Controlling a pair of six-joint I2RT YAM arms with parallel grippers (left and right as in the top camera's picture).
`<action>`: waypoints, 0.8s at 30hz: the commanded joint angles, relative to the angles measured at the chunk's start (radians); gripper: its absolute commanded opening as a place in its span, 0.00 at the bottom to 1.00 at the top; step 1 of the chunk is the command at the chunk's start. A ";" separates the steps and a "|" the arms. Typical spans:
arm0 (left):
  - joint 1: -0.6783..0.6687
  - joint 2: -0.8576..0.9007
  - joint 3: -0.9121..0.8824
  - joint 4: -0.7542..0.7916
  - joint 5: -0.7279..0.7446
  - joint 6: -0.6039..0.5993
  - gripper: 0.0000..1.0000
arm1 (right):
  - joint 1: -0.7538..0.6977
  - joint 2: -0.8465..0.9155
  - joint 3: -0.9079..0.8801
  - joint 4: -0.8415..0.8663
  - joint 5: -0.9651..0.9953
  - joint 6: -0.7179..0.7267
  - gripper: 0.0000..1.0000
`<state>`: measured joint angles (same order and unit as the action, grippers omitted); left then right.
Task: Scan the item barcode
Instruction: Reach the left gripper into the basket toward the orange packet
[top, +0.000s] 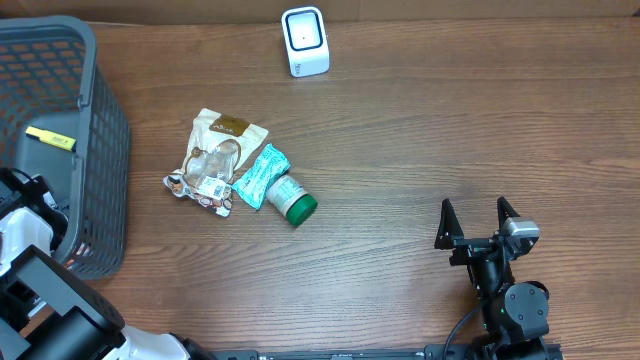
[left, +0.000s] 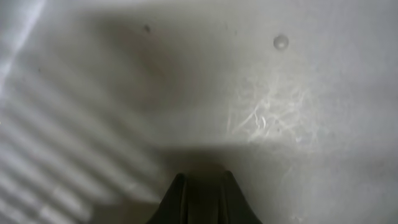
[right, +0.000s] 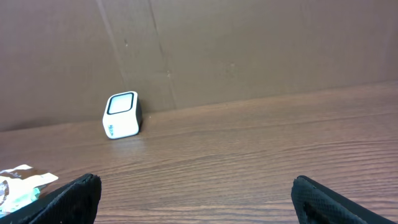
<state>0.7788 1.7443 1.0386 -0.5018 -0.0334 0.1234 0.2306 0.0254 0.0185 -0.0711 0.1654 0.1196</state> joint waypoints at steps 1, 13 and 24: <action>0.000 0.024 0.040 -0.045 0.001 0.011 0.04 | 0.000 -0.001 -0.010 0.005 0.014 0.005 1.00; 0.001 0.029 0.183 -0.212 -0.006 0.011 1.00 | 0.000 0.000 -0.010 0.006 0.014 0.005 1.00; 0.001 0.139 0.124 -0.300 -0.036 0.011 0.62 | 0.000 0.000 -0.010 0.006 0.014 0.004 1.00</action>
<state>0.7788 1.8233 1.1858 -0.7856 -0.0257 0.1261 0.2306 0.0254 0.0185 -0.0711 0.1658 0.1196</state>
